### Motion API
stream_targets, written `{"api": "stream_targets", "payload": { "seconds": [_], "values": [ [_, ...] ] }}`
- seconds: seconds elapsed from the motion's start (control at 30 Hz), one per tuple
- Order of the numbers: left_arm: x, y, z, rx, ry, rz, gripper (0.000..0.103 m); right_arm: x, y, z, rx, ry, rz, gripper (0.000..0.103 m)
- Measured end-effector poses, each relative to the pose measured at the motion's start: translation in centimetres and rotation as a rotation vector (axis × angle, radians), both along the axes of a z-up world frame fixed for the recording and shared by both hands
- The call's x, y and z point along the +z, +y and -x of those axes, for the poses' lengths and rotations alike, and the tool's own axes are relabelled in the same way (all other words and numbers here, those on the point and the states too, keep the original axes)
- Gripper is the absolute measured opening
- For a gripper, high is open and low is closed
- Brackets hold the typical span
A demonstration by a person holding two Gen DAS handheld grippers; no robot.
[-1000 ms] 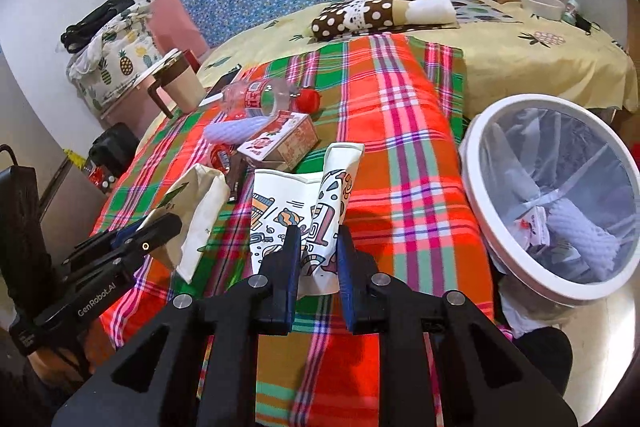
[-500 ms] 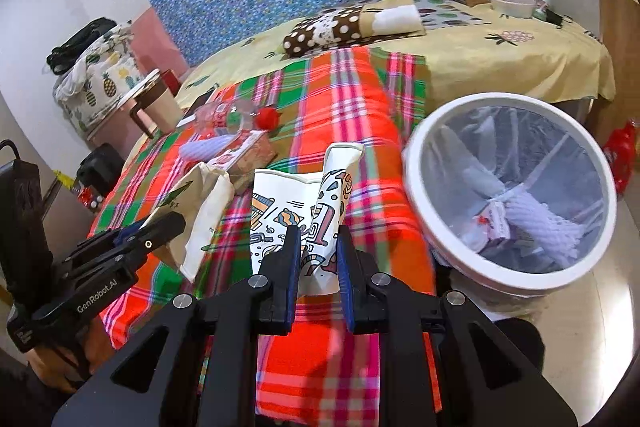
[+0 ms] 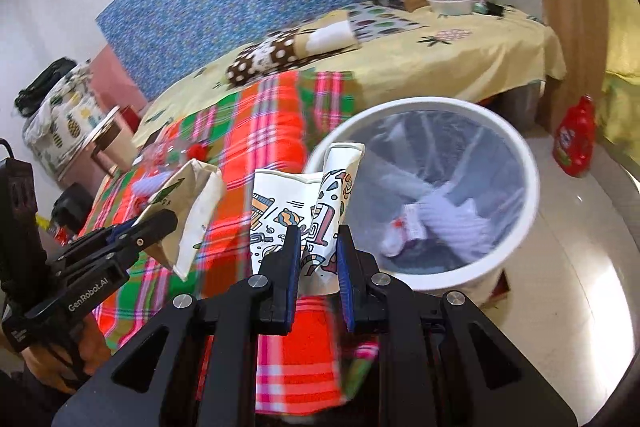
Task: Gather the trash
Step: 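Carry the paper bag and printed cup over the white bin and open both tools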
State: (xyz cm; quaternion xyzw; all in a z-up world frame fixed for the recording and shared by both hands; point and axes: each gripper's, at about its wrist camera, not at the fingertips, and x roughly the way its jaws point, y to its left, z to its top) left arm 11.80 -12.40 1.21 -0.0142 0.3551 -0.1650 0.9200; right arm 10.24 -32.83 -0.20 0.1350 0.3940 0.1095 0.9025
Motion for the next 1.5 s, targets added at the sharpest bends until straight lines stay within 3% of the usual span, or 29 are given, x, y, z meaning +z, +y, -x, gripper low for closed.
{"api": "stream_targets", "payload": {
  "seconds": [0.37,1.03,1.07,1.13,1.2,1.5],
  "values": [
    [-0.3,-5.4,-2.7,-0.104,0.007,0.001,0.019,-0.8,-3.2,-1.0,-0.084,0.02,0.009,0.02],
    [-3.0,-9.8,-7.5,-0.159,0.073,-0.012,0.019,-2.9,-5.4,-3.1,-0.102,0.109,0.074,0.021],
    [-3.0,-9.8,-7.5,-0.158,0.072,-0.008,0.019,-2.8,-5.5,-3.1,-0.105,0.107,0.081,0.022],
    [-2.8,-9.5,-7.4,-0.155,0.065,-0.002,0.019,-2.7,-5.5,-3.0,-0.112,0.098,0.091,0.036],
    [-2.6,-9.4,-7.3,-0.151,0.061,0.0,0.019,-2.6,-5.6,-2.7,-0.115,0.091,0.085,0.041],
    [-1.9,-7.8,-5.6,-0.141,0.052,0.01,0.019,-1.5,-4.7,-1.6,-0.09,0.05,0.063,0.041]
  ]
}}
